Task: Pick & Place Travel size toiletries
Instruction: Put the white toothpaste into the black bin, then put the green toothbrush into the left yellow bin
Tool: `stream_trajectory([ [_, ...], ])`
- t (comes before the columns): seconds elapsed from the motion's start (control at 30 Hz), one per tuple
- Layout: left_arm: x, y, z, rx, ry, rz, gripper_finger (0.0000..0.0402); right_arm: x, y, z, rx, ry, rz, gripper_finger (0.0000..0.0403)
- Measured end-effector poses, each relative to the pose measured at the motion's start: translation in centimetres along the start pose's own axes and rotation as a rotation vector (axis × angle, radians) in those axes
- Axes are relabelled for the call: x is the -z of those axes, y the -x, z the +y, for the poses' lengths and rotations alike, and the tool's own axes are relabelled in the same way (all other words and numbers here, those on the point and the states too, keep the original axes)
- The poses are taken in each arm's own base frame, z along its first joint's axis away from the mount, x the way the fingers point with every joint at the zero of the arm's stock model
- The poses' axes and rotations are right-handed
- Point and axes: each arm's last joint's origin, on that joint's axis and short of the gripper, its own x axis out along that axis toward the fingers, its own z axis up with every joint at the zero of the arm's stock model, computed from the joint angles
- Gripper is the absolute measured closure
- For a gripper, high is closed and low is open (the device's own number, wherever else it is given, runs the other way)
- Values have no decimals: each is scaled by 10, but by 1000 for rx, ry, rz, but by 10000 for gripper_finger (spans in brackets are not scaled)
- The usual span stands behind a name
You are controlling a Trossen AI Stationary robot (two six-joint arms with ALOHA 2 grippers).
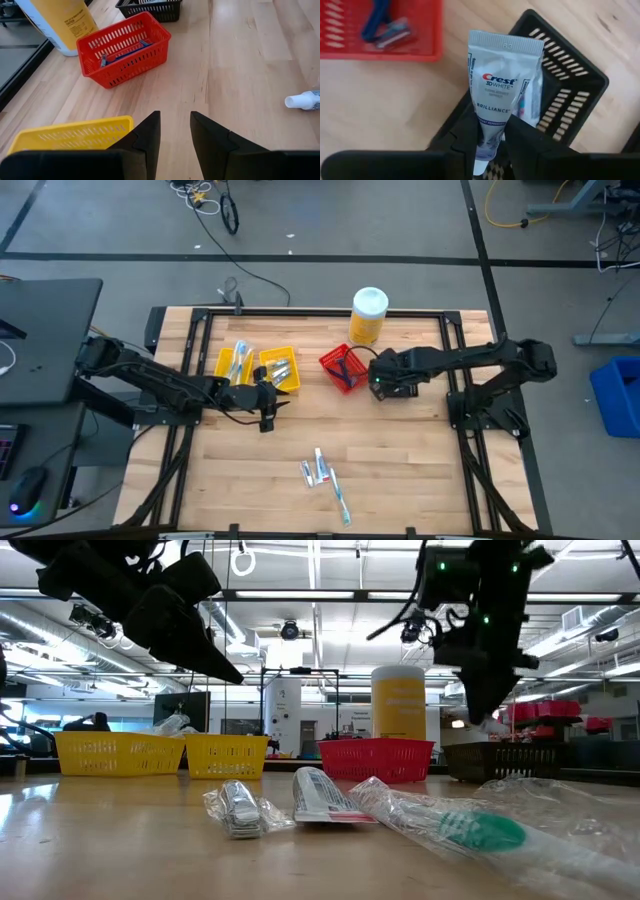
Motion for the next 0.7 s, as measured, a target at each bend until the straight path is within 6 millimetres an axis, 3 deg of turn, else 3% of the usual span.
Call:
stream_trajectory([
  [0.17,0,0,0,0,1,-1,287,0,-23,-12,16,-20,15,298],
  [0.37,0,0,0,0,0,1,287,9,-44,-20,-7,-12,59,265],
  [0.7,0,0,0,0,0,0,287,2,-37,-16,-27,43,34,187],
])
